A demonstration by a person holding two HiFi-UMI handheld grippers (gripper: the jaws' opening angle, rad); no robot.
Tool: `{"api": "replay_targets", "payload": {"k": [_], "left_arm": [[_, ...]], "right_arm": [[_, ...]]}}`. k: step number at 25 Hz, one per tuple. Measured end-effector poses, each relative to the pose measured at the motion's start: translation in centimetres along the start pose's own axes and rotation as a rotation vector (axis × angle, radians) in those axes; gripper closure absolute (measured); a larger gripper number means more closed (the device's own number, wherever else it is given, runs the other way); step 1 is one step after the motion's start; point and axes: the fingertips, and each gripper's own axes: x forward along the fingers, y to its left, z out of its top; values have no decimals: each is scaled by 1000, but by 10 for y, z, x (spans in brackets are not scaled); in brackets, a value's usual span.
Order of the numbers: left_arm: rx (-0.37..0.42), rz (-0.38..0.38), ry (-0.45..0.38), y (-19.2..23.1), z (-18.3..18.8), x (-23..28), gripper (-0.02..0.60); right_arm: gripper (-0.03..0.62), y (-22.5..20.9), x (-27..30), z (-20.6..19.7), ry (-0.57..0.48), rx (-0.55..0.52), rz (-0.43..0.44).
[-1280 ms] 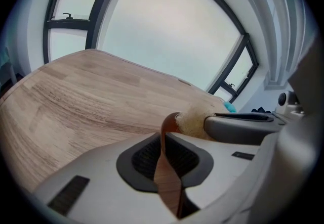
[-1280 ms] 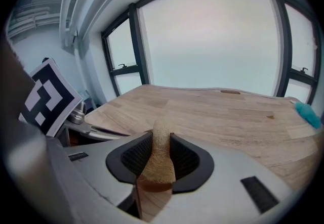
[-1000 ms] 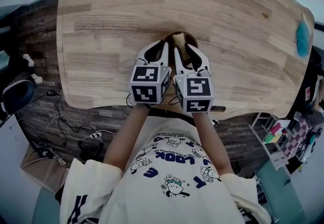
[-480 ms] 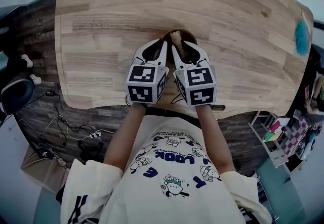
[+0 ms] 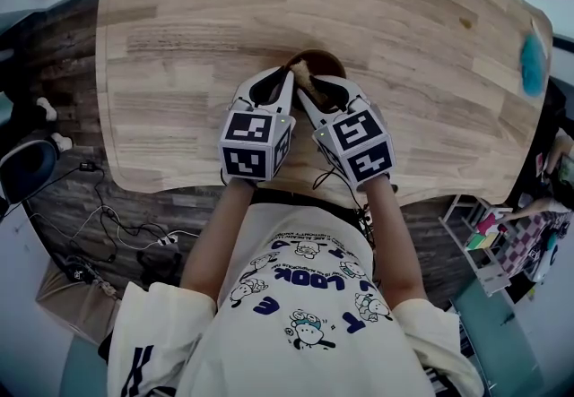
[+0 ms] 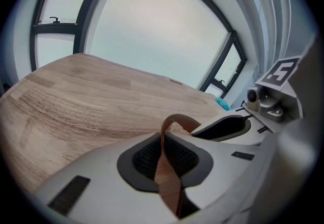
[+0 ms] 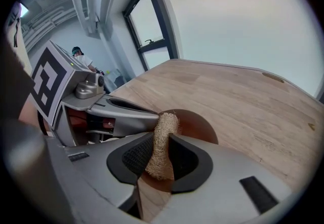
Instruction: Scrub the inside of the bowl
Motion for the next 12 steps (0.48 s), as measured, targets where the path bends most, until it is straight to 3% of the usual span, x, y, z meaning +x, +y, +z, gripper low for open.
{"api": "replay_targets", "payload": {"k": [6, 12], "left_arm": [[20, -23, 7, 0, -1, -2, 531], [-9, 8, -9, 1, -2, -2, 531]], "right_arm": [[510, 4, 0, -4, 38, -65, 49], [510, -2, 4, -1, 26, -68, -103]]}}
